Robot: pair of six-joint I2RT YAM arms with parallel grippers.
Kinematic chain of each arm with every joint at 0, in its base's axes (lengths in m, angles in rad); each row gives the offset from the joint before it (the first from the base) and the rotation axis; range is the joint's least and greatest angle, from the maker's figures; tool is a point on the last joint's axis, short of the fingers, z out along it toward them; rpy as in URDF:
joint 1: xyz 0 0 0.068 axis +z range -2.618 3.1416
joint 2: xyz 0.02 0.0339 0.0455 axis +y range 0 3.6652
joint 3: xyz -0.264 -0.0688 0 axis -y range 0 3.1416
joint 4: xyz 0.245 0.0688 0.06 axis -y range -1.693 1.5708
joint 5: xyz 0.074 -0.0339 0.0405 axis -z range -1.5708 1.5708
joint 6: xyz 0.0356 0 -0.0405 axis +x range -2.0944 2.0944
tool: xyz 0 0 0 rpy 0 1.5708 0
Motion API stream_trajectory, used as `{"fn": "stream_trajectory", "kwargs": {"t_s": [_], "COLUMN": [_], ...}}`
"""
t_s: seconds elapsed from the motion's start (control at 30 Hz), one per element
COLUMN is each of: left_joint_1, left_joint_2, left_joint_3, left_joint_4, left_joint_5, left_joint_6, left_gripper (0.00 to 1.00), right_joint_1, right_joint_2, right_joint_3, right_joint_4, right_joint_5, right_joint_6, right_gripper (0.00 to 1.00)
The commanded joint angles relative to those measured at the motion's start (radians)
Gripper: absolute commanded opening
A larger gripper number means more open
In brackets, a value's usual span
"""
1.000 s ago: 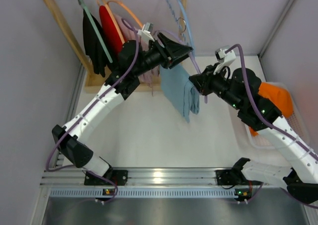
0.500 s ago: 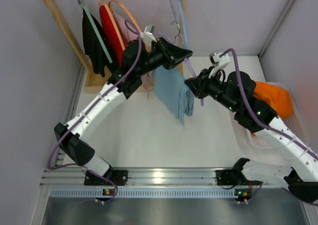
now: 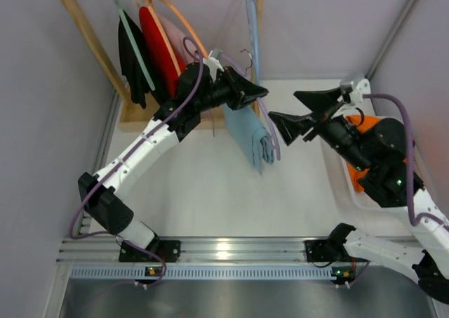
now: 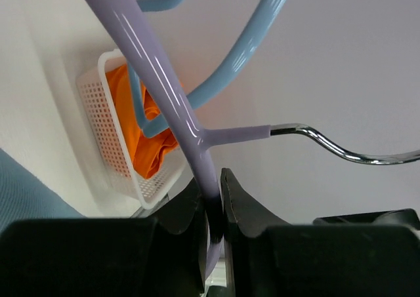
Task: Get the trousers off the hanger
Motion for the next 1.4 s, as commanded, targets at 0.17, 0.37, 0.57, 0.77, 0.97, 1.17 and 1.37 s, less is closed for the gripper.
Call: {"fn": "stream_trajectory", "kwargs": {"t_s": [0.17,0.37,0.57,0.77,0.97,1.17,1.37], "left_joint_1": [0.009,0.009,0.009,0.009,0.009,0.010,0.010], "left_joint_2": [-0.141,-0.164,-0.176,-0.176,-0.175,-0.175,-0.167], "left_joint_3": [0.001,0.031,0.028,0.054,0.062,0.062,0.064], "left_joint_4": [0.245,0.264,0.208,0.227,0.228,0.235,0.241], "left_joint_5": [0.144,0.173,0.177,0.193,0.192,0.193,0.193], "left_joint_6": [0.017,0.006,-0.041,-0.078,-0.093,-0.110,-0.123], "left_gripper": [0.00,0.00,0.00,0.00,0.00,0.00,0.00], "right_joint_1": [-0.094,-0.226,-0.240,-0.238,-0.235,-0.199,-0.116], "right_joint_2": [-0.176,-0.342,-0.498,-0.558,-0.474,-0.388,-0.350], "right_joint_3": [-0.092,-0.317,-0.552,-0.692,-0.764,-0.796,-0.805], "right_joint_4": [-0.062,-0.063,0.061,0.181,0.352,0.487,0.522], "right_joint_5": [-0.003,-0.047,-0.132,-0.267,-0.280,-0.322,-0.326], "right_joint_6": [-0.128,-0.074,-0.185,-0.171,-0.220,-0.297,-0.349], "right_gripper": [0.99,0.99,1.00,0.99,0.97,0.86,0.80]}}
